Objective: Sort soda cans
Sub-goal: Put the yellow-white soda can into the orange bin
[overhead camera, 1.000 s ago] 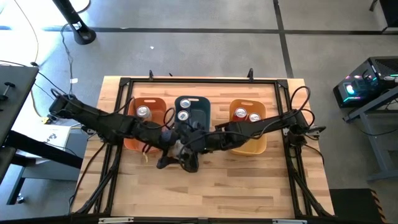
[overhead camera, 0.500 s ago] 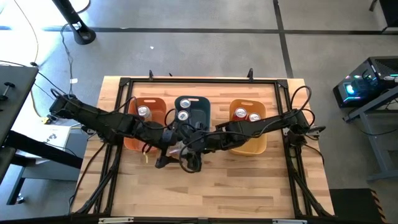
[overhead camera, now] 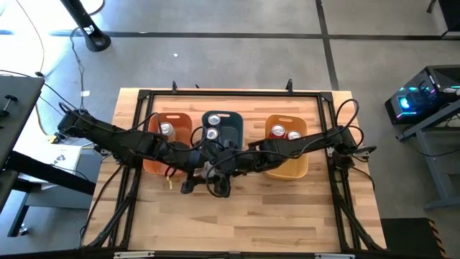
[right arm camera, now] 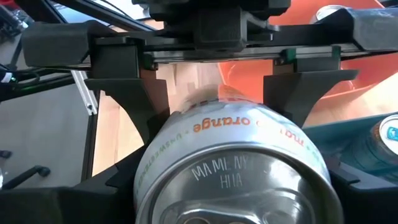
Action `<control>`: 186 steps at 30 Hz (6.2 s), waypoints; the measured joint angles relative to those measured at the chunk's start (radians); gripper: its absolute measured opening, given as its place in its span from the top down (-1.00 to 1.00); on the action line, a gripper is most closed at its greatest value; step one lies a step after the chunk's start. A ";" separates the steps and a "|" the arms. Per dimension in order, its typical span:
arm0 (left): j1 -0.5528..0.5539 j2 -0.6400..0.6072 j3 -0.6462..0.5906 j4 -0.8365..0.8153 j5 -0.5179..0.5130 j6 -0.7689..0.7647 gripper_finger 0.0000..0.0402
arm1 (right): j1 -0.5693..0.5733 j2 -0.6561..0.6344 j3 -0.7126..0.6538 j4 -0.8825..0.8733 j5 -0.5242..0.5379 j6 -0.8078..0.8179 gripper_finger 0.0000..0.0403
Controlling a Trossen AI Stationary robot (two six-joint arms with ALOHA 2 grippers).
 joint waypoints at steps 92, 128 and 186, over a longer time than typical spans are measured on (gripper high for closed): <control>-0.111 -0.332 -0.431 0.474 -0.630 -0.197 -0.68 | -0.128 -0.072 -0.224 0.583 0.252 0.134 -0.37; -0.170 -0.539 0.137 -0.233 -0.587 -0.264 -0.81 | -0.123 0.220 -0.223 1.070 0.265 0.031 -0.37; -0.172 -0.551 0.136 -0.185 -0.586 -0.221 -0.80 | -0.167 0.489 0.055 0.690 0.268 0.080 -0.79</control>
